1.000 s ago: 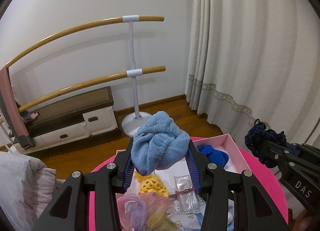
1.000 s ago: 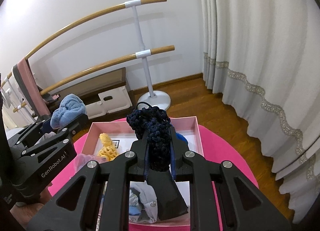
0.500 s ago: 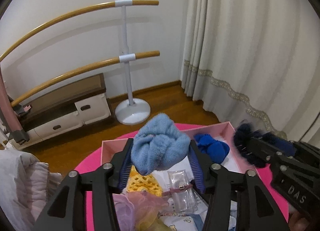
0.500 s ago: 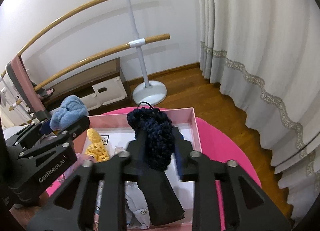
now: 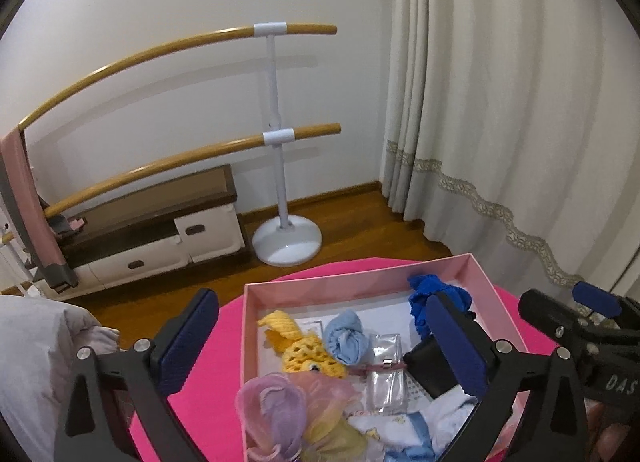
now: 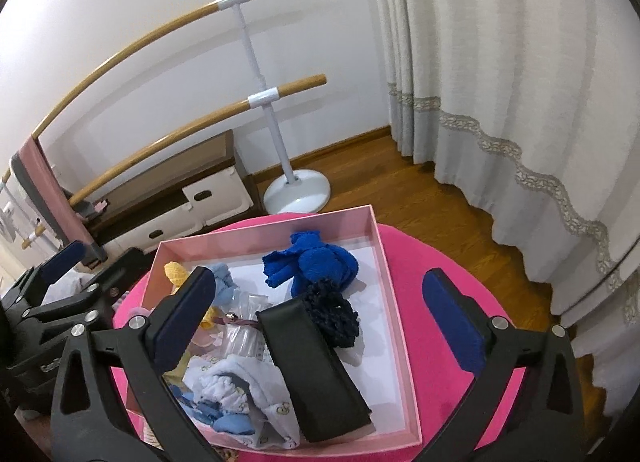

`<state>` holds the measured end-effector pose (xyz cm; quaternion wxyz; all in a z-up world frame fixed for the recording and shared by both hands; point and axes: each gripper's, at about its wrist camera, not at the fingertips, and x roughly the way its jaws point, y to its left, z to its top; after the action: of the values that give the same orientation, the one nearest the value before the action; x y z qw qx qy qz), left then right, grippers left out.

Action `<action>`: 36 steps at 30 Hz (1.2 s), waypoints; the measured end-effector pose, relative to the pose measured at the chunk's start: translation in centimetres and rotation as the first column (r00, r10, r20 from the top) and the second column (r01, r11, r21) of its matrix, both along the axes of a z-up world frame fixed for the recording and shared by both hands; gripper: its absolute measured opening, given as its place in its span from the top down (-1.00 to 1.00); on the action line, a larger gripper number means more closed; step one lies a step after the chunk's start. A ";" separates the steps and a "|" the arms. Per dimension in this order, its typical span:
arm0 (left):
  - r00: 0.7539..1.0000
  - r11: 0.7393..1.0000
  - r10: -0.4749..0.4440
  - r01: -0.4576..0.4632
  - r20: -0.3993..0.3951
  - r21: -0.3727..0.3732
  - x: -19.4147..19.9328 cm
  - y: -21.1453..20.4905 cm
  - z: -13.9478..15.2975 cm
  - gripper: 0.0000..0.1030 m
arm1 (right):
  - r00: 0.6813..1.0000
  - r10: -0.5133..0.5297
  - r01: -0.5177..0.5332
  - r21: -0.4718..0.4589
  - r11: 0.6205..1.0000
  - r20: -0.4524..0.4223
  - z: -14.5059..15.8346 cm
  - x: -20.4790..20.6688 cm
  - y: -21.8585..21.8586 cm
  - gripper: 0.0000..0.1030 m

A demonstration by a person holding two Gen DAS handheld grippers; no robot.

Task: Organize soft objects
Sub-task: 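Withdraw both tools from the pink box back over the table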

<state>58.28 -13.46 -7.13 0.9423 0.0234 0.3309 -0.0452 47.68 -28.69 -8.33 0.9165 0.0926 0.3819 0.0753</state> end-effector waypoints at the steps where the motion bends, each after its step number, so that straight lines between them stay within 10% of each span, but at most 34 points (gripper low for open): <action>1: 1.000 1.000 0.004 -0.004 0.009 0.005 -1.1 0.0 0.0 -1.00 | 1.000 -0.002 0.002 0.007 1.000 0.006 0.2 -0.4 -0.1 -1.00; 36: 0.987 0.998 0.054 -0.051 0.150 -0.026 -31.0 7.1 2.1 -1.00 | 0.975 -0.061 0.058 0.020 0.998 0.214 3.9 -23.4 0.7 -1.00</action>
<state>27.29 -6.39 -5.01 0.9657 0.0077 0.2587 -0.0219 24.30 -28.04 -4.40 0.9535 0.1017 0.2774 0.0603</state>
